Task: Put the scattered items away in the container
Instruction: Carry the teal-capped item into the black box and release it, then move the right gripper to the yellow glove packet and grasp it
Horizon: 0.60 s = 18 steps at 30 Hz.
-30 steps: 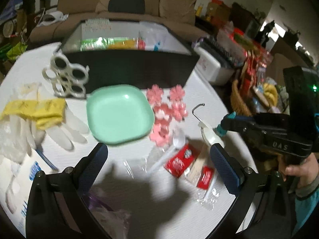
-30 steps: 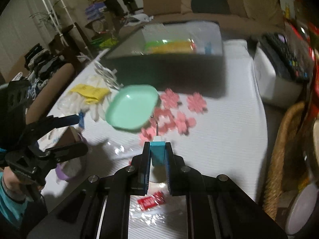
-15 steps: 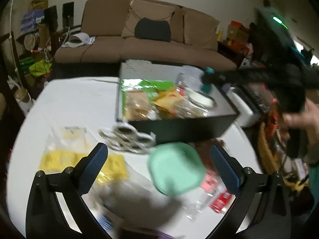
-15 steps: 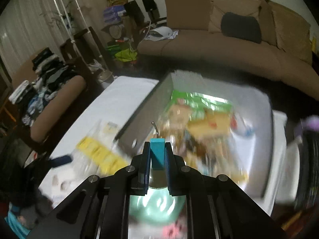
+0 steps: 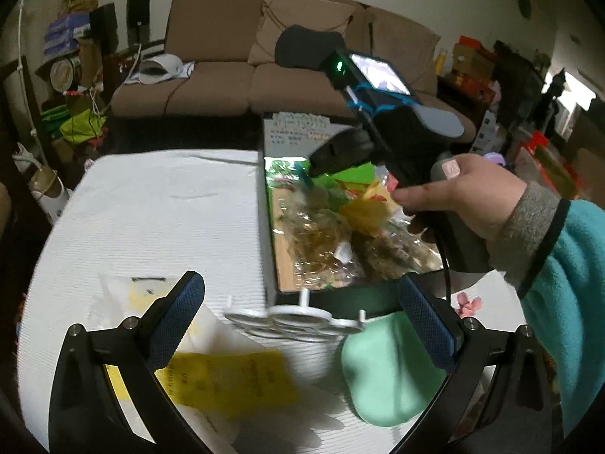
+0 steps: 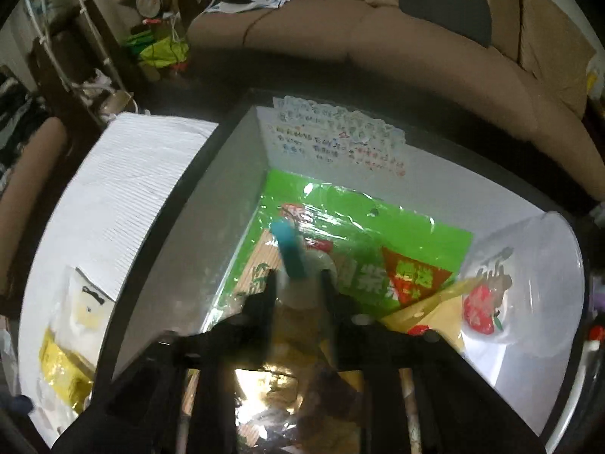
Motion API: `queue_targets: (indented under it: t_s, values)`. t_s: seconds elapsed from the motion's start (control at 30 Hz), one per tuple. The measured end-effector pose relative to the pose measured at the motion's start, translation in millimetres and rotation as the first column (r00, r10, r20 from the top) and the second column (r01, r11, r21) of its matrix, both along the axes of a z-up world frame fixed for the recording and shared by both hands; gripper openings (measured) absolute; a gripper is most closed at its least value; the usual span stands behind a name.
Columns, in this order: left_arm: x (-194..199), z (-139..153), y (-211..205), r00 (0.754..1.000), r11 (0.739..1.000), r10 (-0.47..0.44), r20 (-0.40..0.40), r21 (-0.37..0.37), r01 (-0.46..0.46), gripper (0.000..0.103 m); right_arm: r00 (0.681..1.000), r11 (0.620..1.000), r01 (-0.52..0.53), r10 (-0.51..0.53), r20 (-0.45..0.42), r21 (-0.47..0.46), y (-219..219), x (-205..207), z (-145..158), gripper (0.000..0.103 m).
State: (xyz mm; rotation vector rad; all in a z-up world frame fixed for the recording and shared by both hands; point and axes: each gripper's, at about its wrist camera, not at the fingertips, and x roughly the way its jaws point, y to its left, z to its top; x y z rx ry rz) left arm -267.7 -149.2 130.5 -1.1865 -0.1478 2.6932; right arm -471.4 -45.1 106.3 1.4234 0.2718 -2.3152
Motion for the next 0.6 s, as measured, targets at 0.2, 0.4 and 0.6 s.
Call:
queue_targets:
  t_s: [0.2,0.4,0.6]
  values:
    - [23.5,10.8,4.8,1.000,1.000,0.021,-0.004,0.004,-0.021,0.103,0.999,0.993,0.001,-0.006,-0.045,-0.118,44.3,47.7,41.9,0.060]
    - [80.4,27.0,-25.6,0.992,0.993,0.122,-0.014,-0.003,-0.122,0.103,0.993,0.979,-0.097,0.082,-0.088,-0.178,62.2,127.8,85.1,0.072]
    - [137.0,14.5,-74.4,0.968,0.968,0.249,0.014,0.032,-0.249,0.103,0.979,0.932,-0.191,0.159,-0.126,-0.308,71.5,218.7,110.8,0.082]
